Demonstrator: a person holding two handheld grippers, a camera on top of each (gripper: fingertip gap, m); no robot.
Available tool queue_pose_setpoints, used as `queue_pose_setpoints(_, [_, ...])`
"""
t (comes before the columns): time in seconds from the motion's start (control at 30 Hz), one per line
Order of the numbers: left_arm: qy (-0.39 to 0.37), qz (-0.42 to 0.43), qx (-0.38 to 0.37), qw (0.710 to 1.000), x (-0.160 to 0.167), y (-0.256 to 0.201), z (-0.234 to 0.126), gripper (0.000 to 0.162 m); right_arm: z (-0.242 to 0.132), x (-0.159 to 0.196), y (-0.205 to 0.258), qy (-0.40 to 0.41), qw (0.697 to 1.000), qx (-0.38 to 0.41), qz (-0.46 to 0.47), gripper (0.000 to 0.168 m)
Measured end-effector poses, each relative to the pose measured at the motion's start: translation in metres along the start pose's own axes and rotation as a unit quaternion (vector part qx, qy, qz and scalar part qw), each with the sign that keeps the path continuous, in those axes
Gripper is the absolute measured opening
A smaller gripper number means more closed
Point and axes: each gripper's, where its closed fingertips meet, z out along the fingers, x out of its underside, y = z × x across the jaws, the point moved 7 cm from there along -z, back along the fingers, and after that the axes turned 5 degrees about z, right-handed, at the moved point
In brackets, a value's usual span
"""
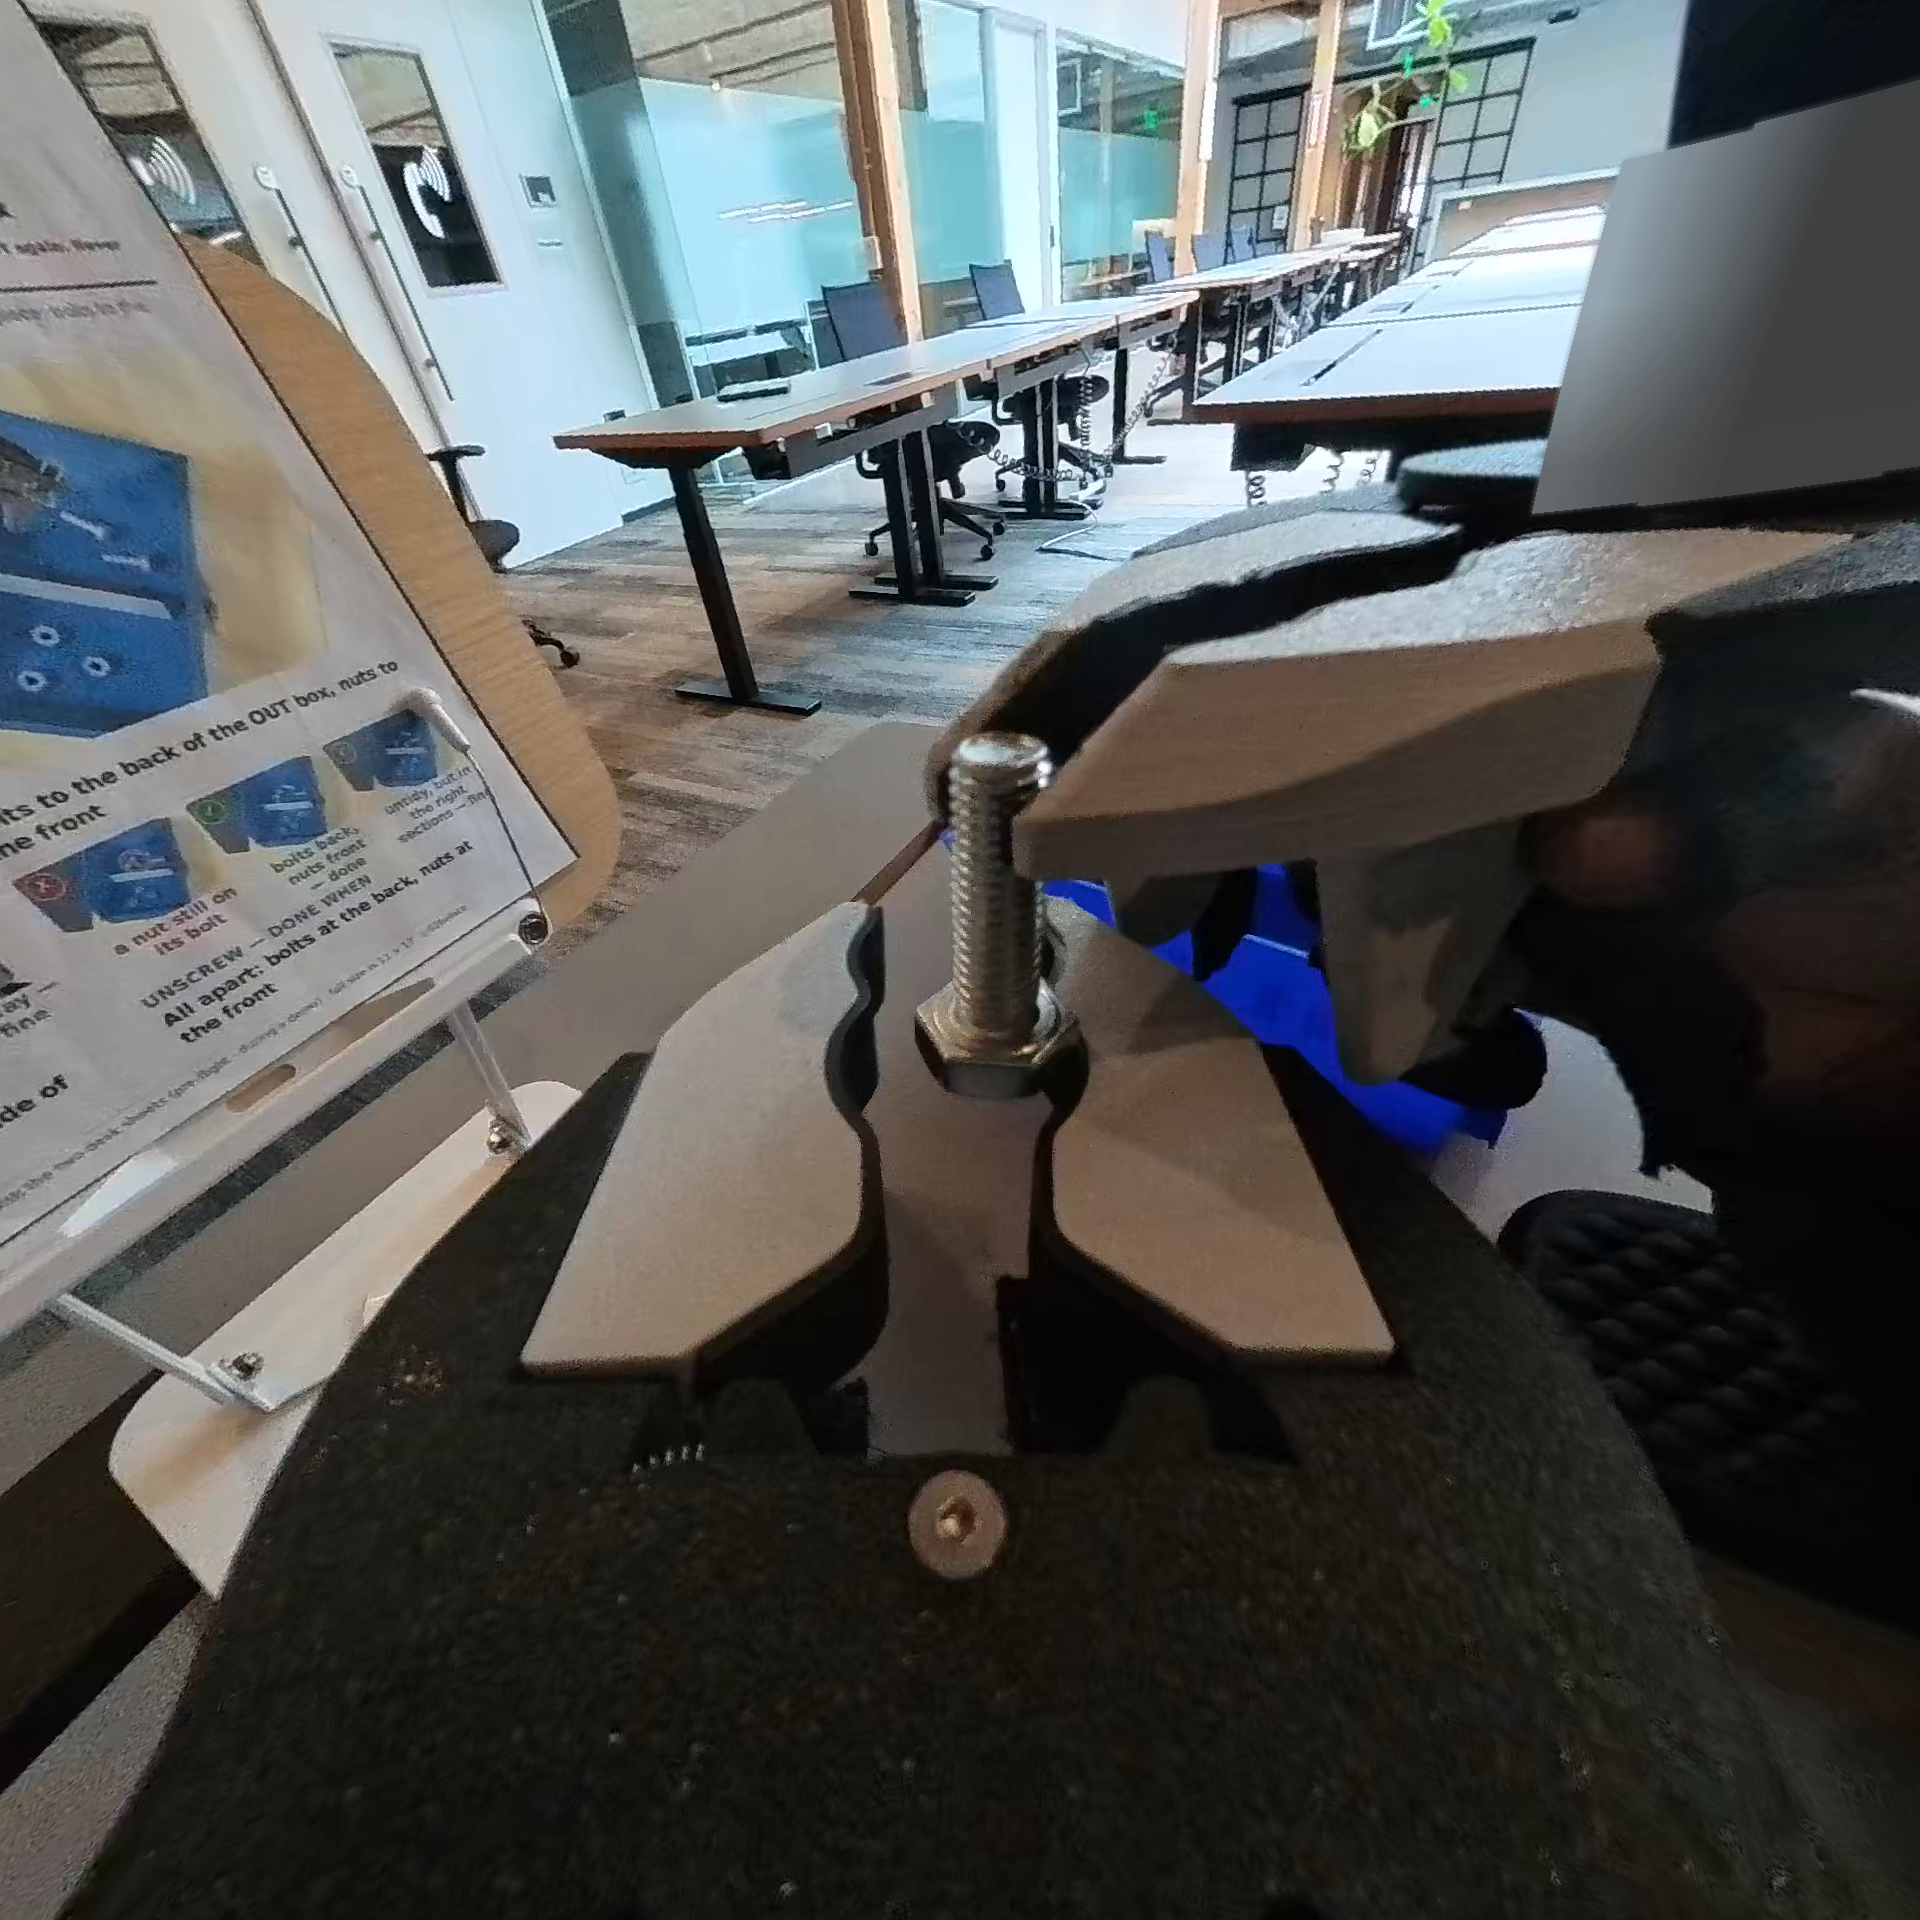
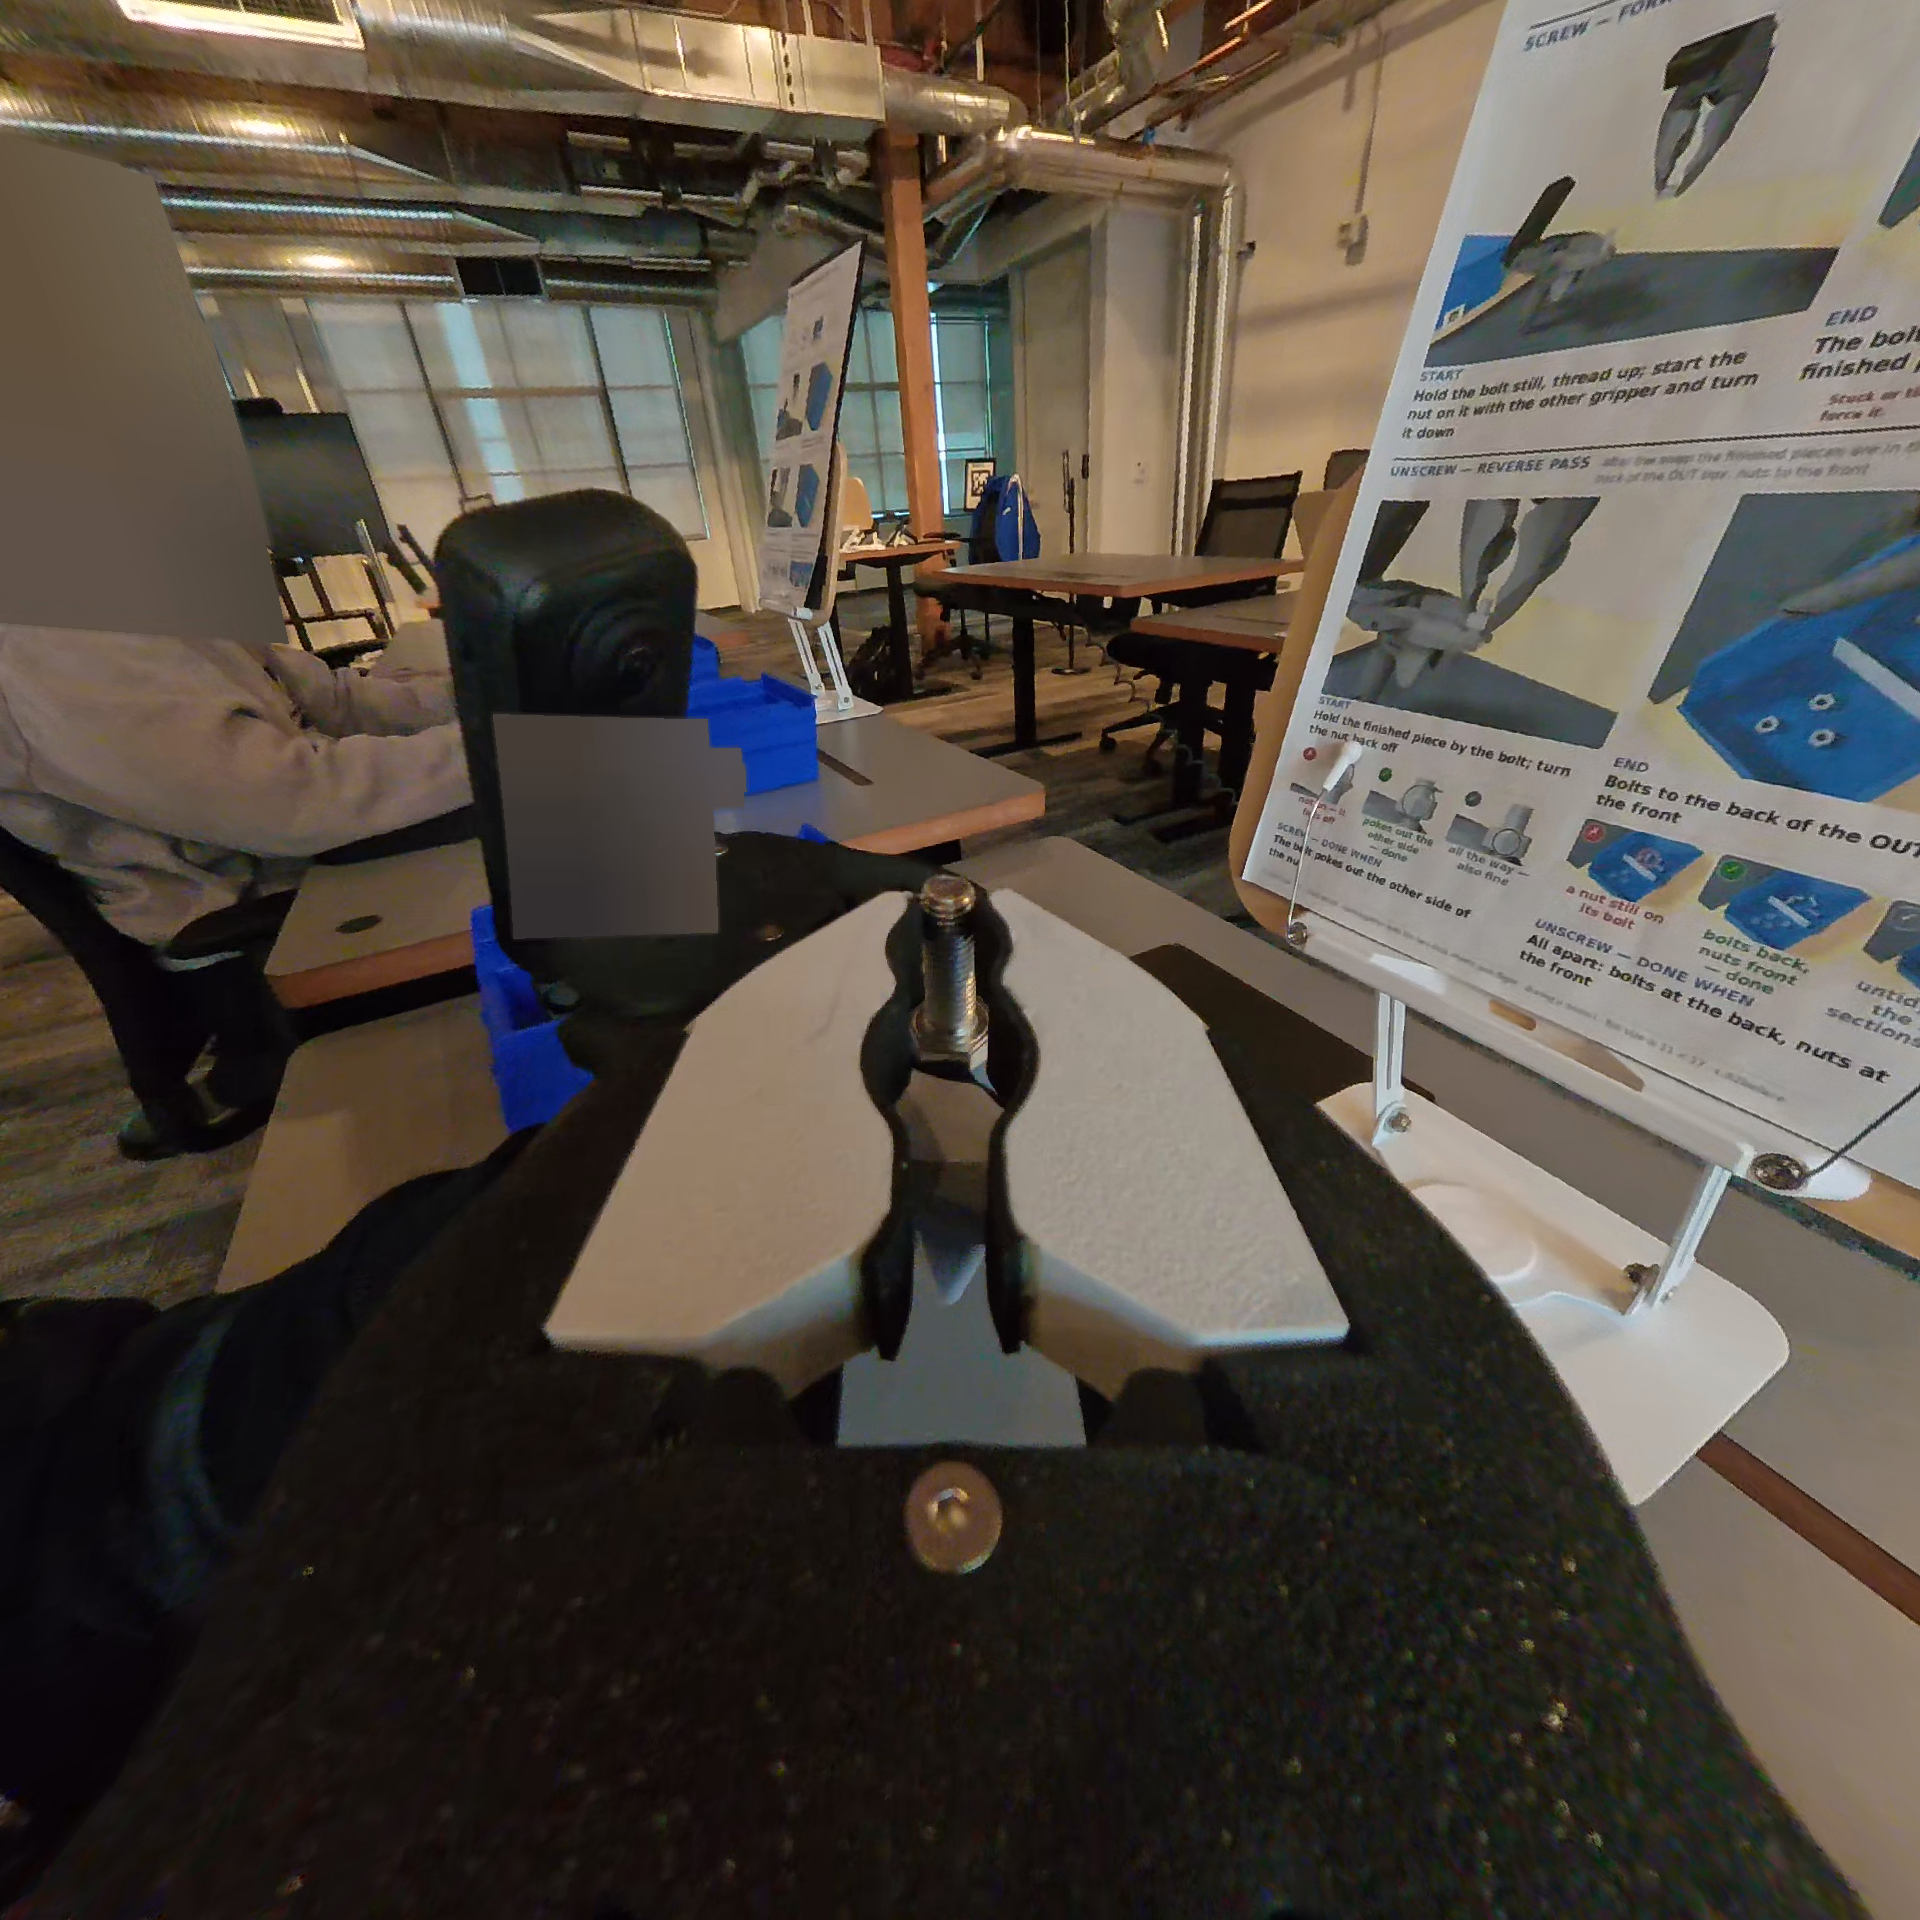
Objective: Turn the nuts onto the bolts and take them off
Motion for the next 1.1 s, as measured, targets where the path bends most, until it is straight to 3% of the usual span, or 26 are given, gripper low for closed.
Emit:
queue_pose_setpoints(0.4, [0.052,0.088,0.013,0.995,0.0041,-0.0056,0.0031,0.027,0.0016,0.006,-0.0015,0.036,0.999,-0.003,0.002,0.008])
queue_pose_setpoints(0.6, [0.041,0.071,0.031,0.996,0.0035,-0.0049,0.0003,0.017,0.0031,0.007,-0.0002,0.041,0.999,-0.009,0.003,0.008])
queue_pose_setpoints(1.1, [0.012,0.054,0.049,0.997,0.0008,-0.0049,-0.0025,0.013,0.0008,0.0039,0.0013,0.031,0.999,-0.019,0.004,0.008])
